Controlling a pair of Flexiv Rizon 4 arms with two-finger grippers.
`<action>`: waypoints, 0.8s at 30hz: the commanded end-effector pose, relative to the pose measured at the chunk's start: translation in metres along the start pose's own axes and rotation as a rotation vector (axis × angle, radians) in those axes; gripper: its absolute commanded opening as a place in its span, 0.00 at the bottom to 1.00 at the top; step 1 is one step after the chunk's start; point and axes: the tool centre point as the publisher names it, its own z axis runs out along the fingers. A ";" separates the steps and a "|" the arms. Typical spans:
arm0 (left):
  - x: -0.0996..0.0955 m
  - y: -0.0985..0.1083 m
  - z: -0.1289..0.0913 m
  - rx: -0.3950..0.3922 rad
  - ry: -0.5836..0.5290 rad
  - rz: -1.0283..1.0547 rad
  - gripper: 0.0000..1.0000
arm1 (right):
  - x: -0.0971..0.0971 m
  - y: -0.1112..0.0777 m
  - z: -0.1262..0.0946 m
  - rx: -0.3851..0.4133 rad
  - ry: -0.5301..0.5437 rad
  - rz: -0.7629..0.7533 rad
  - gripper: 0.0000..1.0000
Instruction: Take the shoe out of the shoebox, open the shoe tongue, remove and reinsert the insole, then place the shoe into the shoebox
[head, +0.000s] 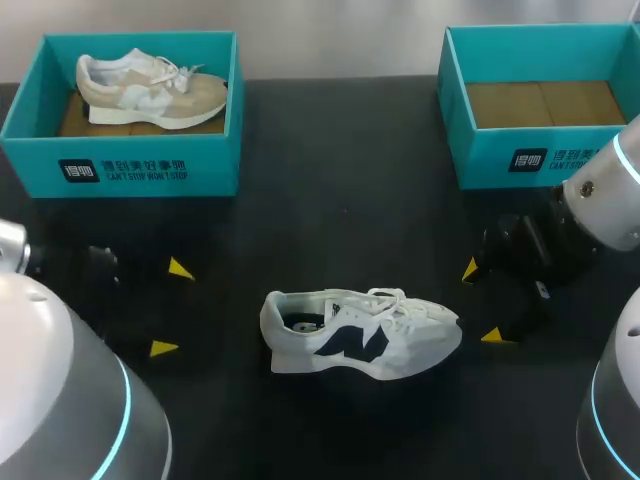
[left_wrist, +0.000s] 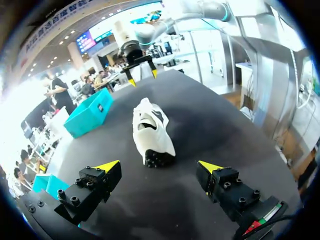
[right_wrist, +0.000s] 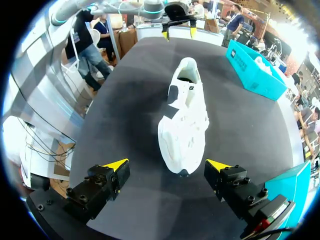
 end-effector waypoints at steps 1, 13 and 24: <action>0.007 0.014 0.013 0.050 -0.194 -0.011 1.00 | 0.001 0.000 0.001 0.002 -0.002 -0.001 1.00; 0.008 0.028 0.025 0.088 -0.185 -0.099 1.00 | 0.001 0.000 0.001 0.002 -0.002 -0.001 1.00; -0.002 0.059 0.049 0.178 -0.154 -0.220 1.00 | 0.001 0.000 0.001 0.002 -0.002 -0.001 1.00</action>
